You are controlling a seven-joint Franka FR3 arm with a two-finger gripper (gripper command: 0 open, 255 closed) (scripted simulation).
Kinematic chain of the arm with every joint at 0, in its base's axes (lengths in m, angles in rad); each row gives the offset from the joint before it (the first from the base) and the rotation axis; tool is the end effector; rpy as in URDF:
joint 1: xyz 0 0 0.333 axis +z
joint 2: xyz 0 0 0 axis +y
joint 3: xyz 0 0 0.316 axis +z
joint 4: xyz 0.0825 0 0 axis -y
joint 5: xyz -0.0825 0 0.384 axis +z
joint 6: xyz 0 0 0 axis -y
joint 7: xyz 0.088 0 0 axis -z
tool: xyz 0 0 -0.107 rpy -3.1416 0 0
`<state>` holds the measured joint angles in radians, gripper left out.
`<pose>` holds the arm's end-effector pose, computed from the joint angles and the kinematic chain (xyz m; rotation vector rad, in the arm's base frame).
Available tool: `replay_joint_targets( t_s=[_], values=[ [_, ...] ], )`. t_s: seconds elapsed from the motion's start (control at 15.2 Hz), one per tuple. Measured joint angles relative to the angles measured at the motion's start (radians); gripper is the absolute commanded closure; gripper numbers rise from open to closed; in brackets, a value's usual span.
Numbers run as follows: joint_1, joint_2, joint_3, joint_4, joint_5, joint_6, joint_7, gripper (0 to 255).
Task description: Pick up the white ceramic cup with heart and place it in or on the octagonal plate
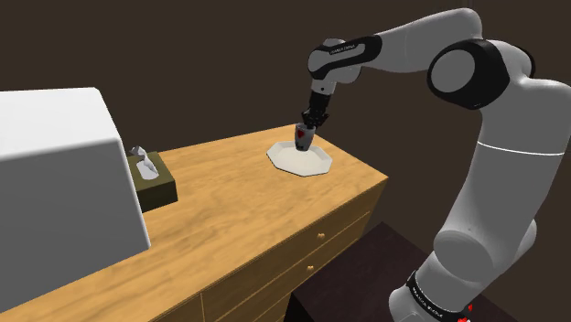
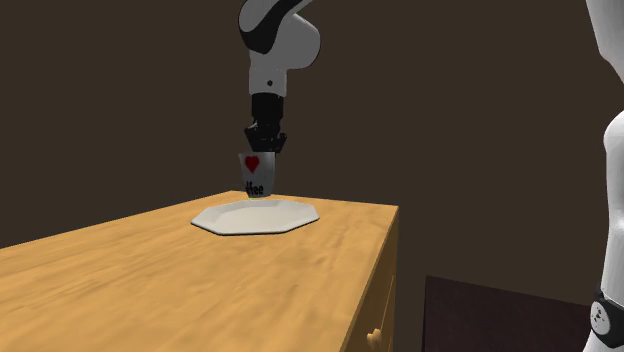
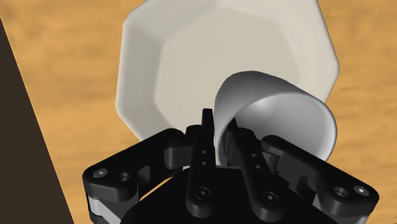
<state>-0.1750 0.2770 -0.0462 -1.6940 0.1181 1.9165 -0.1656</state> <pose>0.6207 -0.1286 0.4296 -3.0317 0.1475 0.0520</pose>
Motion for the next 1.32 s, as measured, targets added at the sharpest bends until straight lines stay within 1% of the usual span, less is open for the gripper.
replay_joint_targets(
  t_s=[0.4, 0.86, 0.92, 1.32],
  values=[
    [0.001, 0.024, 0.002, -0.053, 0.005, 0.076, -0.008, 255],
    [0.001, 0.028, 0.002, -0.064, 0.006, 0.092, -0.010, 255],
    [0.001, 0.028, 0.002, -0.064, 0.006, 0.092, -0.010, 0],
    [0.001, 0.028, 0.002, -0.064, 0.006, 0.092, -0.010, 0]
  ],
)
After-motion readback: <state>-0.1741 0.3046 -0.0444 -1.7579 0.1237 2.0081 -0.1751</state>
